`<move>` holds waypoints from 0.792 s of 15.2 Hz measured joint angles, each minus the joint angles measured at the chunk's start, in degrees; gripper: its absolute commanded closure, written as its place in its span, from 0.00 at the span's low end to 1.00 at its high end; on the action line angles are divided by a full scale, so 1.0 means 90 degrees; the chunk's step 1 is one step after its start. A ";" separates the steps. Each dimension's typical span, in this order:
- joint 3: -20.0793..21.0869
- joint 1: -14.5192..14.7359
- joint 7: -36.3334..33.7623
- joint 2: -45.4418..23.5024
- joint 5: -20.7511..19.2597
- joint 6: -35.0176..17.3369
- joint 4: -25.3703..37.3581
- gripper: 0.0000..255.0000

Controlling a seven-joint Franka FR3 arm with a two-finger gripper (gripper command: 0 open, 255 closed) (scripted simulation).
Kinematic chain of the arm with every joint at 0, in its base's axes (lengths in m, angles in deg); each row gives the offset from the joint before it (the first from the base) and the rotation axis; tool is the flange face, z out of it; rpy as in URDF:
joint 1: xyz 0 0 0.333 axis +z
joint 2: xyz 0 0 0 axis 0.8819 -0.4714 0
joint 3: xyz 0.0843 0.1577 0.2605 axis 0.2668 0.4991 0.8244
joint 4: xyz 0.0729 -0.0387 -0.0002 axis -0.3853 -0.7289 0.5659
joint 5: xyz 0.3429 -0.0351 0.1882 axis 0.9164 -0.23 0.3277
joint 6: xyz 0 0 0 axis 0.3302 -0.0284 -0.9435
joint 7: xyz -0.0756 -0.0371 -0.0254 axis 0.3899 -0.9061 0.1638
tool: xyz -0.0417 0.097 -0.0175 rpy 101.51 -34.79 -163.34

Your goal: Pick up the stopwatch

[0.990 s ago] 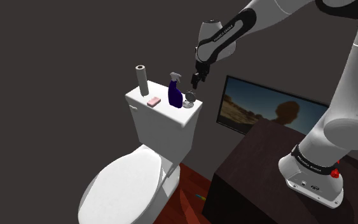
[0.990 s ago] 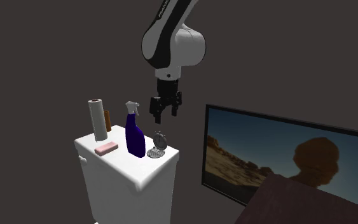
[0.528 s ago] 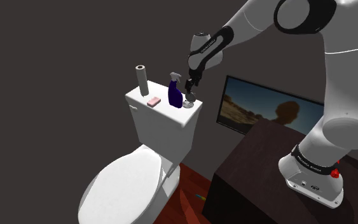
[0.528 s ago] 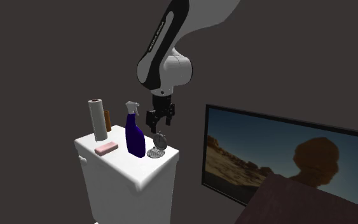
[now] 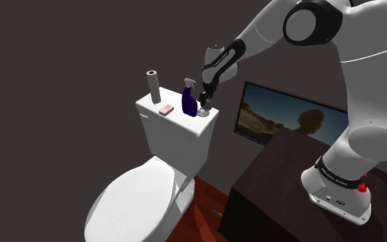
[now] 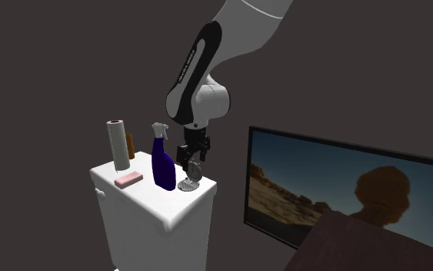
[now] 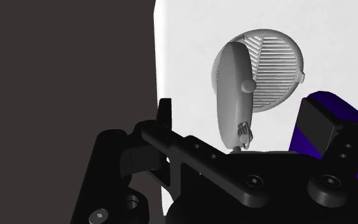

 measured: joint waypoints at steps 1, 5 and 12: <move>0.0000 -0.0002 0.0002 -0.0015 0.0001 -0.0020 -0.0006 1.00; 0.0003 -0.0002 0.0003 -0.0026 0.0003 -0.0041 -0.0011 1.00; 0.0002 0.0005 -0.0004 -0.0003 0.0000 -0.0016 -0.0007 1.00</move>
